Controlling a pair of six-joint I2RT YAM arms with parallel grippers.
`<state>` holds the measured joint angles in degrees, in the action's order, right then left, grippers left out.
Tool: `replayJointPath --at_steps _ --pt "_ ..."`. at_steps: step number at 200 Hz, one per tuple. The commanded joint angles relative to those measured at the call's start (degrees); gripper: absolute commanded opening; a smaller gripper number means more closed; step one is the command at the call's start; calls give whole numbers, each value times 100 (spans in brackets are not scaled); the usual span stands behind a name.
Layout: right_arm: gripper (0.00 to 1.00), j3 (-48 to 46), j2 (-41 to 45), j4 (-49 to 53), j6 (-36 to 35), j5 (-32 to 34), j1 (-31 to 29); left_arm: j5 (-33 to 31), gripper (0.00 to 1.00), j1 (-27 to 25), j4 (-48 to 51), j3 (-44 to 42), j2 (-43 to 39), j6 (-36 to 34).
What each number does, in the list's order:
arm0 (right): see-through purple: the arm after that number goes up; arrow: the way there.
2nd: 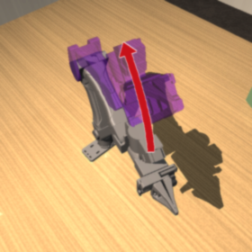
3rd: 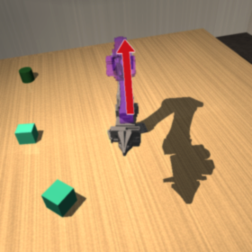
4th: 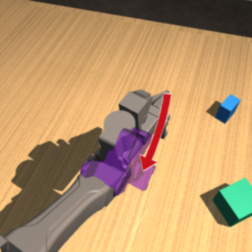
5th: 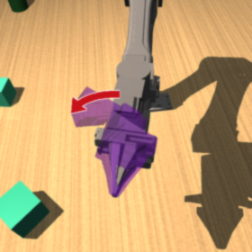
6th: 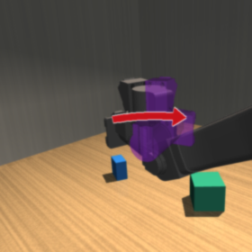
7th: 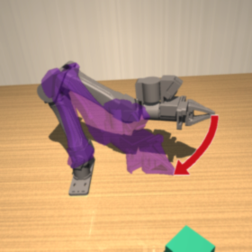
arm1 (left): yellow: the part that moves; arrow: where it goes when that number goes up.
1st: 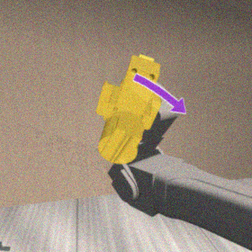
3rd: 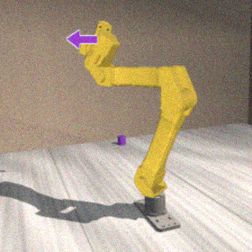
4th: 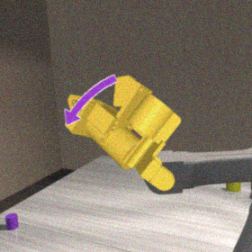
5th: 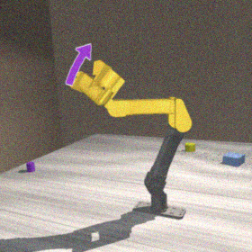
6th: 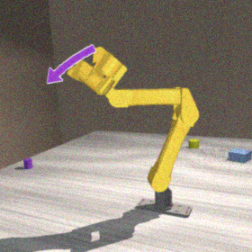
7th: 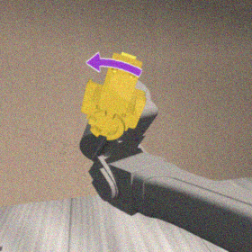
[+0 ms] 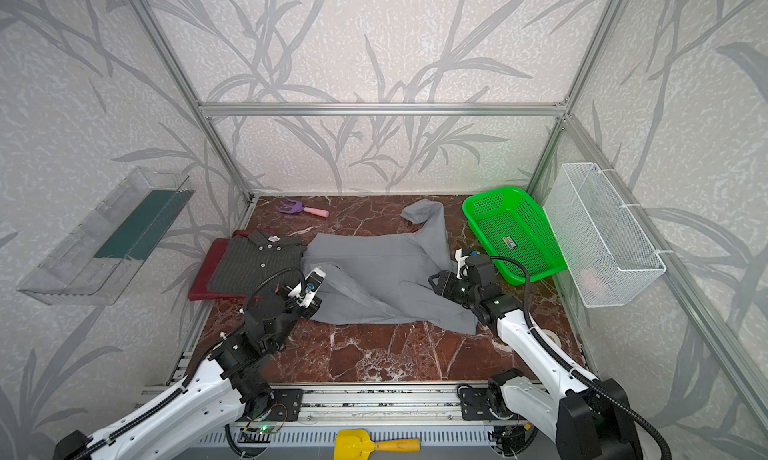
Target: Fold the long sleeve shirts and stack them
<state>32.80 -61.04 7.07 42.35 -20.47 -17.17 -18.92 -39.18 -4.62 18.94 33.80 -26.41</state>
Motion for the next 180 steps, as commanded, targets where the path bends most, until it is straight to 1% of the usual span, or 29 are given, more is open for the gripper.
replayJointPath --at_steps 1,14,27,51,66,74,87,99,110,120,134,155,180 --pt "50 -95 -107 -66 216 118 20 90 0 49 712 -155 -325 -173" --pt "49 -130 -175 -85 303 158 20 91 0 68 783 -169 -365 -119" --pt "49 -167 -251 -137 371 181 19 -57 0 84 685 -185 -335 -94" --pt "49 -229 -428 -243 454 143 21 -171 3 115 568 -169 -232 -118" --pt "48 -234 -528 -249 428 107 19 -306 4 119 584 -167 -234 -5" --pt "48 -247 -572 -305 423 62 20 -445 8 113 593 -156 -282 95" --pt "48 -247 -619 -475 325 -175 12 -977 18 118 516 -99 -371 407" --pt "49 -238 -651 -603 283 -324 -64 -1476 19 116 417 -29 -432 588" --pt "48 -234 -676 -882 249 -493 -203 -1609 20 120 460 75 -515 739" --pt "49 -155 -711 -914 232 -472 -390 -1679 21 114 526 162 -591 908" --pt "49 -27 -790 -924 145 -404 -673 -1891 29 127 614 286 -706 1320" --pt "49 77 -1018 -1082 97 -415 -1021 -1790 32 119 996 461 -928 1725" --pt "48 204 -1323 -1225 75 -597 -1307 -1418 33 118 1093 356 -1467 1839"
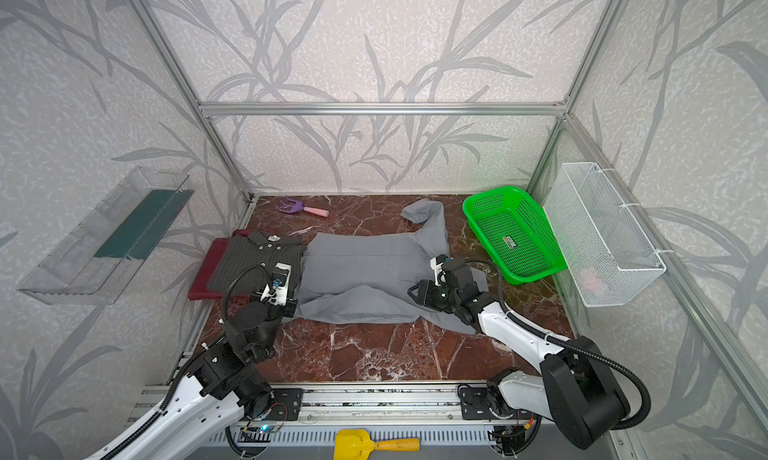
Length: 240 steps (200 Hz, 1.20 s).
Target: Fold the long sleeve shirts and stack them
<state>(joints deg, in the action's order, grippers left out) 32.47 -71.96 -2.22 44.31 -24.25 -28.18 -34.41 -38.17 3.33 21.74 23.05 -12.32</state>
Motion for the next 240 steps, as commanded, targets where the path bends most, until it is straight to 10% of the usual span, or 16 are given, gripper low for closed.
replayJointPath --at_steps 1,82,163,240 --pt "48 244 -235 -297 -128 -228 -218 125 33 19 303 77 -403 439" --pt "48 458 -251 309 -1000 -227 -1160 -408 61 25 1194 324 -742 1246" --pt "55 952 1393 3010 -1032 2078 -1454 -310 77 201 1267 74 -997 1710" --pt "55 1534 398 1111 717 2386 -3147 -500 99 232 1157 -71 -1101 1840"
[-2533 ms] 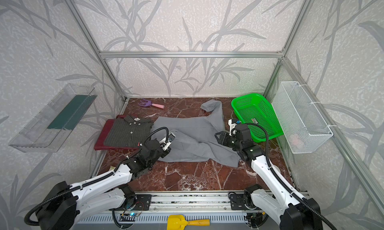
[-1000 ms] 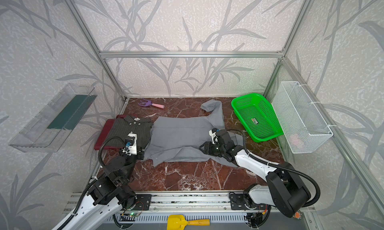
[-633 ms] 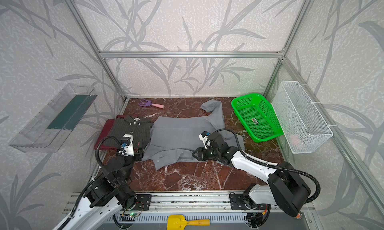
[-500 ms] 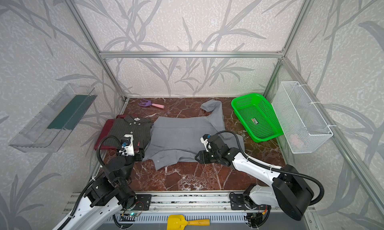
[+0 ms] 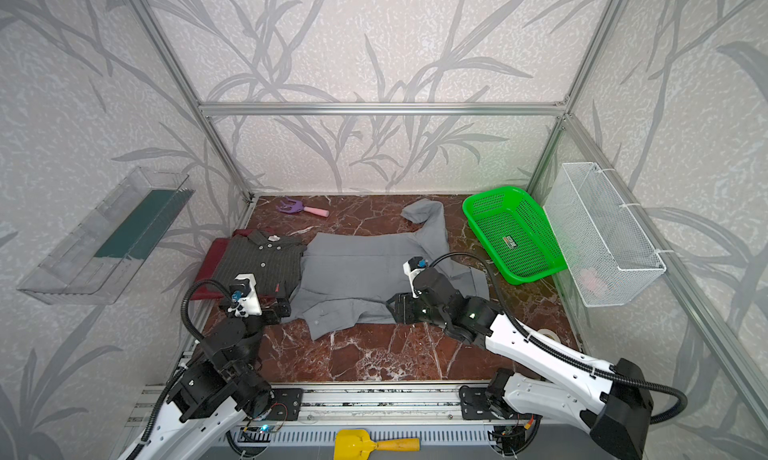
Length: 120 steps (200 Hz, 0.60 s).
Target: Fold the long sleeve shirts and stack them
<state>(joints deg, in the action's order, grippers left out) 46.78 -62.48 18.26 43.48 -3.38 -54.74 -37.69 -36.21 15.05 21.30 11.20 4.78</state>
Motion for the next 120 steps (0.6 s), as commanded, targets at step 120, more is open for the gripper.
replayJointPath --at_steps 120 --pt "49 586 -4406 -4287 3078 959 -1703 -353 99 113 -125 -108 -76 -81"
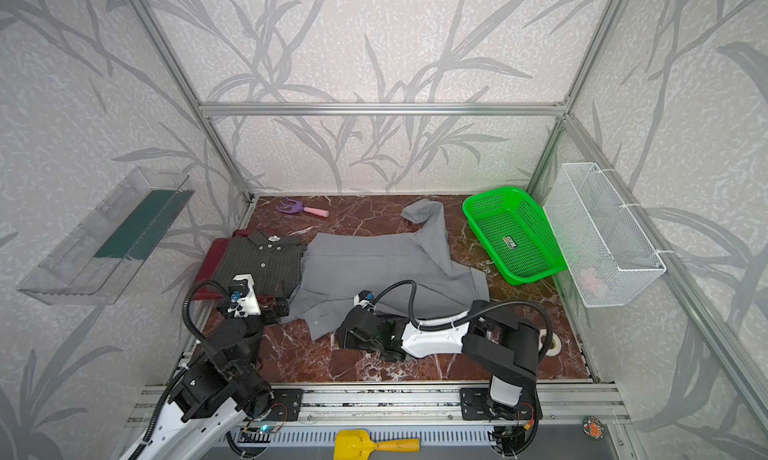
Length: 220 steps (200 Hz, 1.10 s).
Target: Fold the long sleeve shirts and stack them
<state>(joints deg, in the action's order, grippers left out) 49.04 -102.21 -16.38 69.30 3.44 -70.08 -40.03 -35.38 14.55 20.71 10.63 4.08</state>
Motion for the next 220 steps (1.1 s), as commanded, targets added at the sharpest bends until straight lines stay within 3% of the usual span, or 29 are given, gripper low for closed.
replayJointPath --at_steps 1,43,60,84,124,158,180,220 --pt "49 379 -449 -818 506 292 -170 -119 99 31 -75 -49 -23 -11" --pt "48 874 -1107 -943 690 796 -314 -110 99 36 -118 -78 -112 -93" --pt "48 976 -1216 -1030 453 1061 -298 -109 99 33 -119 -102 -157 -110" --pt "44 1175 -1417 -1007 472 1060 -253 -94 99 34 -136 -119 -163 -129" --pt "19 1163 -1555 -1347 556 851 -183 -82 99 48 -155 -128 -158 -144" --pt "7 1066 -1179 -1213 396 928 -170 -75 99 40 -171 -130 -149 -162" --pt "0 1048 -1086 -1104 514 852 -171 -66 99 48 -180 -137 -140 -173" --pt "0 989 -809 -1009 564 961 -210 -81 99 57 -171 -133 -158 -180"
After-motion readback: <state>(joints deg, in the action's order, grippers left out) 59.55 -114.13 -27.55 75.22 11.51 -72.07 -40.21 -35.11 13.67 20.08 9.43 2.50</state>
